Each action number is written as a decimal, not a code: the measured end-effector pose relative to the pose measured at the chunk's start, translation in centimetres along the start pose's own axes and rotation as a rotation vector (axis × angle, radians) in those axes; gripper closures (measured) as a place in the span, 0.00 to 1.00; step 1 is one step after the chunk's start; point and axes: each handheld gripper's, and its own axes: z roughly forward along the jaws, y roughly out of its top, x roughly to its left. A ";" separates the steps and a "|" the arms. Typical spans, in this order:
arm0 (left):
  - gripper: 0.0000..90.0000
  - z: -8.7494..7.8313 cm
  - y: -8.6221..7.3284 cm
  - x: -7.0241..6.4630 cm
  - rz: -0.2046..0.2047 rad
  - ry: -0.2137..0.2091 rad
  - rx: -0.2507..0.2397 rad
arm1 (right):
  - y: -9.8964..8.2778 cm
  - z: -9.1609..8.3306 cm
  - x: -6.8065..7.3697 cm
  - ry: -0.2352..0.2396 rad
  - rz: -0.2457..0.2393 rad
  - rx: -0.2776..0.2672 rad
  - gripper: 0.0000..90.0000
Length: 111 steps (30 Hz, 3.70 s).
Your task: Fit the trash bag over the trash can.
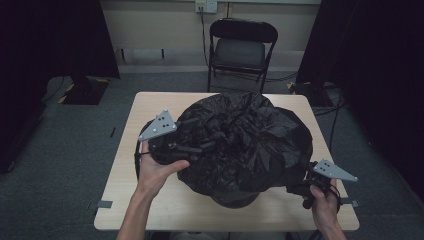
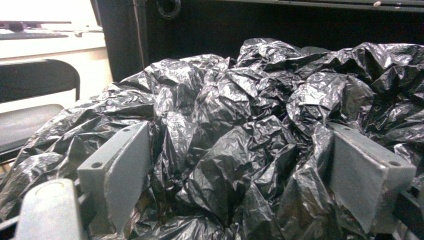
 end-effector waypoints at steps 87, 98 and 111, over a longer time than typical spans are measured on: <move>0.20 -5.8 -2.8 0.6 -0.041 0.032 -0.095 | 4.1 -0.3 2.2 0.070 -0.083 0.073 0.79; 0.19 -5.1 -2.4 1.7 -0.060 -0.001 -0.051 | 9.6 -3.4 3.1 0.016 -0.132 -0.077 0.49; 0.19 -4.4 -2.8 1.2 -0.094 -0.077 -0.060 | 11.3 -1.1 3.5 0.142 -0.064 -0.116 0.43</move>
